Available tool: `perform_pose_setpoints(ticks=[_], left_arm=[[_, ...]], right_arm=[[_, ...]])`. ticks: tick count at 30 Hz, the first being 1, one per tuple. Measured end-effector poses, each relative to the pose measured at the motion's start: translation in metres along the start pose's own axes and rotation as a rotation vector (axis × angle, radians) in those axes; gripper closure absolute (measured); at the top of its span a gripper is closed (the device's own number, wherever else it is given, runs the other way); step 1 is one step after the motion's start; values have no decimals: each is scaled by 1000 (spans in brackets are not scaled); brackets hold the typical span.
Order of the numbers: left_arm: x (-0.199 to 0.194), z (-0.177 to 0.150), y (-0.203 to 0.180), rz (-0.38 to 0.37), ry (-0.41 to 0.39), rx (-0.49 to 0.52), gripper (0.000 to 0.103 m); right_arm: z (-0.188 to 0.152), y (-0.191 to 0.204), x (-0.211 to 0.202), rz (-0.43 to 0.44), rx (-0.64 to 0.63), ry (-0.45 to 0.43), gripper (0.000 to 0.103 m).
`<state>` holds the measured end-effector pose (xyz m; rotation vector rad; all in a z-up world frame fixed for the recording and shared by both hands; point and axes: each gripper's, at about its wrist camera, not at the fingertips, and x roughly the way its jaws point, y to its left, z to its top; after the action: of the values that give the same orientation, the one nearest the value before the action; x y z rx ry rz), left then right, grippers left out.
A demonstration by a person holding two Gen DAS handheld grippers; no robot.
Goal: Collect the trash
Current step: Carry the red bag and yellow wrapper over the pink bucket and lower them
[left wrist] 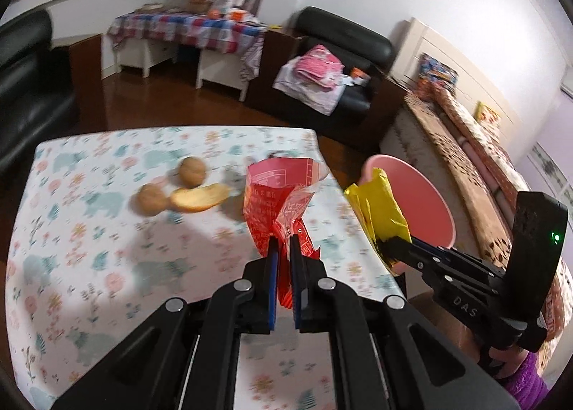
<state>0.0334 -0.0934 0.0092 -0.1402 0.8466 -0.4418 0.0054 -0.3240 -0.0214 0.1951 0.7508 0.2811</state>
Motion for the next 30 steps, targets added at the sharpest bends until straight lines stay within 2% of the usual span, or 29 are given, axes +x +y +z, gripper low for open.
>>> perform_pose_setpoints(ticks=[15, 30], left_arm=[[31, 25, -92, -97, 16, 150, 97], [76, 35, -151, -144, 60, 248, 97]], right_arm=[[-1, -81, -36, -173, 179, -82, 91], [-10, -130, -43, -292, 273, -90, 91]])
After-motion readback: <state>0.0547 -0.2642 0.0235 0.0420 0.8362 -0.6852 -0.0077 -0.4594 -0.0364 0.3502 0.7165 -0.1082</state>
